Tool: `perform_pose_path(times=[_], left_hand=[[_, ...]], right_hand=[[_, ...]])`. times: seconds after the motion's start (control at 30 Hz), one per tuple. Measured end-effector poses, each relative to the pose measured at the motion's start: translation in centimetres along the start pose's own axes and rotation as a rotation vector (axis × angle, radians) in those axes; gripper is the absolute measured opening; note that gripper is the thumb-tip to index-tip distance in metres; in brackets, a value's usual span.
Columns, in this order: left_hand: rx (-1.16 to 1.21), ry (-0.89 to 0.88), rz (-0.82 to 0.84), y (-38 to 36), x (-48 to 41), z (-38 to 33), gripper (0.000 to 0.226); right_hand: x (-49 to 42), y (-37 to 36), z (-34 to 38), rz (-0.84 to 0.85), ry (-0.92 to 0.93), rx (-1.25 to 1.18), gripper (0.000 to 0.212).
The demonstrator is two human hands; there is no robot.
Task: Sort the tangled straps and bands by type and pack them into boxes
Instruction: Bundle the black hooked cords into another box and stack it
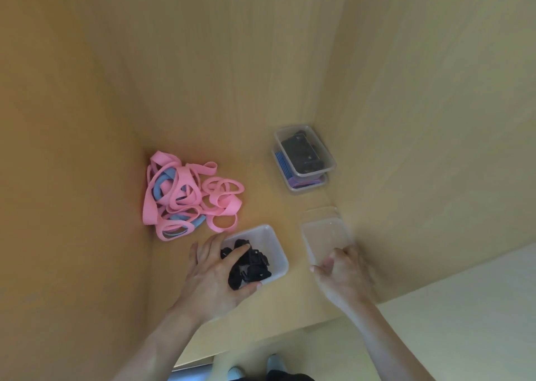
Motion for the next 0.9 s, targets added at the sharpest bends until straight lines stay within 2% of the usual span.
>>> perform_pose_path(times=[0.1,0.2,0.3,0.37,0.47,0.57,0.7,0.77,0.83,0.9], left_hand=[[-0.010,-0.016,0.000,0.0,-0.1,-0.2,0.090],[0.005,-0.026,0.015,0.0,-0.4,-0.5,0.092],[0.007,-0.030,0.053,-0.3,-0.9,-1.0,0.091],[0.051,-0.046,0.043,-0.2,-1.3,-1.5,0.088],[0.231,-0.025,-0.007,0.2,-1.6,-1.8,0.089],[0.446,0.066,-0.104,1.4,-2.0,-1.3,0.092],[0.392,-0.004,-0.300,5.2,-2.6,-1.2,0.087],[0.367,-0.042,-0.353,6.7,-2.5,-1.0,0.067],[0.330,-0.091,-0.421,8.0,-1.9,-0.9,0.033],[0.295,-0.108,-0.483,9.0,-1.1,-0.7,0.020]], right_hand=[[-0.1,0.4,-0.4,0.019,-0.030,-0.118,0.034],[0.5,1.2,0.2,-0.010,0.002,-0.096,0.028],[1.4,2.8,2.0,-0.147,0.154,-0.041,0.016],[2.2,4.0,3.2,-0.270,0.269,-0.018,0.019],[3.2,5.7,4.2,-0.410,0.358,-0.052,0.026],[4.1,6.5,5.0,-0.447,0.476,-0.109,0.025],[4.9,7.1,6.4,-0.423,0.633,-0.202,0.008],[5.1,7.4,7.3,-0.372,0.693,-0.299,0.014],[5.2,7.9,8.1,-0.338,0.714,-0.391,0.014],[5.2,8.6,8.8,-0.339,0.728,-0.468,0.009]])
Point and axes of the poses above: each hand's wrist, its own x-axis away from the middle knuckle, its own y-axis out of the back of the hand, z = x × y, the point moved 7 cm from there along -x, towards the middle knuckle, and after that the axes turned 1 degree about -z, right-handed, at the moved point
